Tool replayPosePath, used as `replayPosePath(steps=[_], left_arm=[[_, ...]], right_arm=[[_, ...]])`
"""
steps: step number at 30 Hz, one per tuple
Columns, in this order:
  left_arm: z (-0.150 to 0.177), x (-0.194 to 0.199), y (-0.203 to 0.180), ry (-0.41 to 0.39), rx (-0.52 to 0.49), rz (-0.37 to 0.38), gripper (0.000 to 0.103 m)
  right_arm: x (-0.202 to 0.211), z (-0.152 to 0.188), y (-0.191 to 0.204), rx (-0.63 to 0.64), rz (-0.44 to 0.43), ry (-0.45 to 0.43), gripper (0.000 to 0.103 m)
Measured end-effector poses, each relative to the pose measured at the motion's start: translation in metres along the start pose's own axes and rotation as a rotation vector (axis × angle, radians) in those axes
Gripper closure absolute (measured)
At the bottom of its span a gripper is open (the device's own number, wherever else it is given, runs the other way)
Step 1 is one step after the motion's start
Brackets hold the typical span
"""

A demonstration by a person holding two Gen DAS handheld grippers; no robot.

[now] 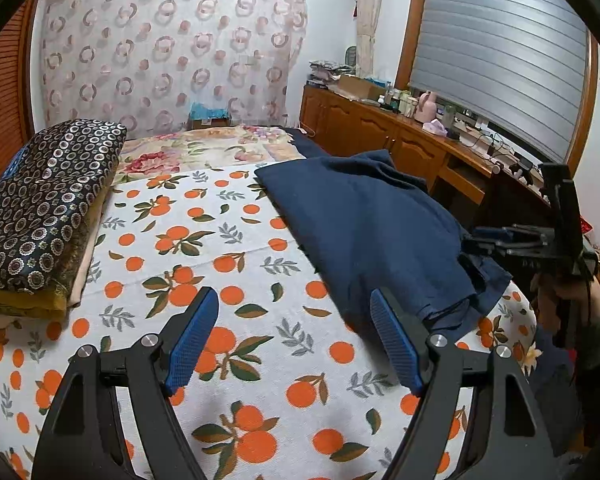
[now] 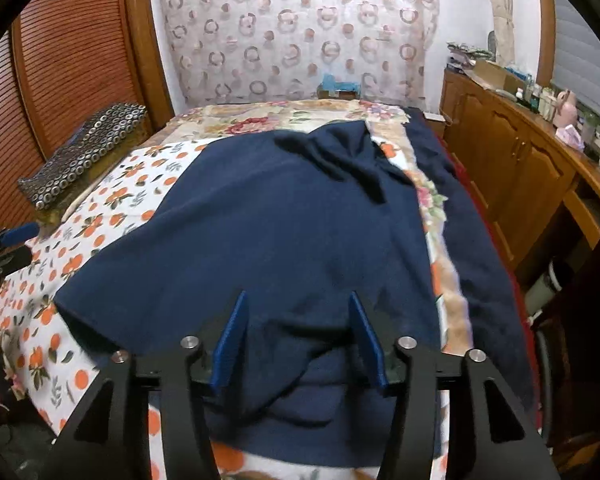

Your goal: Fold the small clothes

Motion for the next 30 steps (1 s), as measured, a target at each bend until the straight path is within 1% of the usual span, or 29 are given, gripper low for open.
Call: replayPosePath(steps=[4, 8, 16, 17, 18, 19, 20, 21, 24, 30], left_arm=[[0.003, -0.003, -0.007, 0.004, -0.014, -0.003, 0.024], [0.006, -0.006, -0.011, 0.009, -0.025, -0.004, 0.024], [0.010, -0.010, -0.017, 0.021, -0.039, -0.006, 0.024], [0.011, -0.011, -0.017, 0.022, -0.040, -0.006, 0.024], [0.011, -0.011, -0.017, 0.024, -0.040, -0.006, 0.024], [0.012, -0.012, -0.018, 0.025, -0.041, -0.005, 0.024], [0.012, -0.012, -0.018, 0.028, -0.041, -0.004, 0.024], [0.013, -0.013, -0.019, 0.030, -0.042, -0.004, 0.024], [0.014, -0.014, -0.021, 0.033, -0.046, -0.002, 0.024], [0.015, -0.015, -0.028, 0.040, -0.055, 0.006, 0.024]], right_arm=[[-0.002, 0.004, 0.002, -0.015, 0.010, 0.009, 0.047], [0.002, 0.008, 0.003, -0.034, -0.029, 0.006, 0.047], [-0.002, 0.011, 0.004, -0.003, -0.013, 0.024, 0.047], [-0.003, 0.010, 0.003, 0.000, -0.012, 0.022, 0.050], [-0.002, 0.010, 0.002, 0.001, -0.012, 0.016, 0.065], [-0.002, 0.009, 0.003, 0.002, -0.014, 0.013, 0.074], [-0.002, 0.009, 0.003, 0.003, -0.014, 0.011, 0.088], [0.001, 0.010, 0.001, 0.004, -0.006, 0.003, 0.093], [0.014, 0.011, -0.001, -0.003, -0.012, -0.053, 0.097], [0.056, 0.019, -0.012, -0.033, 0.025, -0.143, 0.098]])
Point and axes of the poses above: each gripper's, at about its wrist camera, not at the fingertips, and x roughly against the way its jaws point, y to its left, z to its underside, the point moved 4 cm from there along -x, roughly the way its jaws point, and after that the axes turned 13 degrees about x, right-handed, at the moved point
